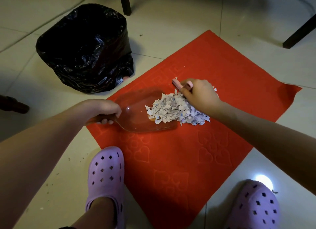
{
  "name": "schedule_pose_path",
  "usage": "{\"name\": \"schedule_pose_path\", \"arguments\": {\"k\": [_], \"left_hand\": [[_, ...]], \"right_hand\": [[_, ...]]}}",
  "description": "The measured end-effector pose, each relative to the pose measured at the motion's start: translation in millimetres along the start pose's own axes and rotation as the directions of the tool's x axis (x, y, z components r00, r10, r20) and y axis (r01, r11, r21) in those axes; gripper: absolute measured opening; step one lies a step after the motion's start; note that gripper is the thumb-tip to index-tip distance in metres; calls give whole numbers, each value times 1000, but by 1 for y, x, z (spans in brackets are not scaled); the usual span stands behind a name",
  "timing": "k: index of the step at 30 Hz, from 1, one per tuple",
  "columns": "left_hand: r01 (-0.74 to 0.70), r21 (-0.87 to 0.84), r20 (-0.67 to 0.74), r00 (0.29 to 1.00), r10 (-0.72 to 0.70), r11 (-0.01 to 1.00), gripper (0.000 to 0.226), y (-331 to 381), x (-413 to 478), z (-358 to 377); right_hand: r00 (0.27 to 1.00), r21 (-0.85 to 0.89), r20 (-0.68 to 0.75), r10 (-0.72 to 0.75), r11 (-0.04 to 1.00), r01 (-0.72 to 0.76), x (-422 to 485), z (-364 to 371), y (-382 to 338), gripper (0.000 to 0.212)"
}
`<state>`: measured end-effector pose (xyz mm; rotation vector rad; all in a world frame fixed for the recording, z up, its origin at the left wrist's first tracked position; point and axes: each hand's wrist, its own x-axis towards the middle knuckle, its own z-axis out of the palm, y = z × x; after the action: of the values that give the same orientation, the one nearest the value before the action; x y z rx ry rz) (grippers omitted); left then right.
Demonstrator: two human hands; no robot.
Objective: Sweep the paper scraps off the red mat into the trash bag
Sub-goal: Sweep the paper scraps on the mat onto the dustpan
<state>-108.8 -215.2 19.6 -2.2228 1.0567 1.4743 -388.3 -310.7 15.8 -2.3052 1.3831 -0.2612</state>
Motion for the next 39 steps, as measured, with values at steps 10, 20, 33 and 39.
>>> {"name": "schedule_pose_path", "arguments": {"k": [10, 20, 33, 39], "left_hand": [[-21, -26, 6, 1000, 22, 999, 21, 0, 3, 2], [-15, -37, 18, 1000, 16, 999, 18, 0, 5, 2], [0, -53, 4, 1000, 0, 999, 22, -2, 7, 4], [-18, -51, 5, 1000, 18, 999, 23, -2, 9, 4]], "right_hand": [[983, 176, -46, -180, 967, 185, -14, 0, -19, 28], [980, 56, 42, -194, 980, 191, -14, 22, -30, 28], [979, 23, 41, -198, 980, 197, -8, 17, -22, 27], [943, 75, 179, -281, 960, 271, -17, 19, -32, 29]]}}
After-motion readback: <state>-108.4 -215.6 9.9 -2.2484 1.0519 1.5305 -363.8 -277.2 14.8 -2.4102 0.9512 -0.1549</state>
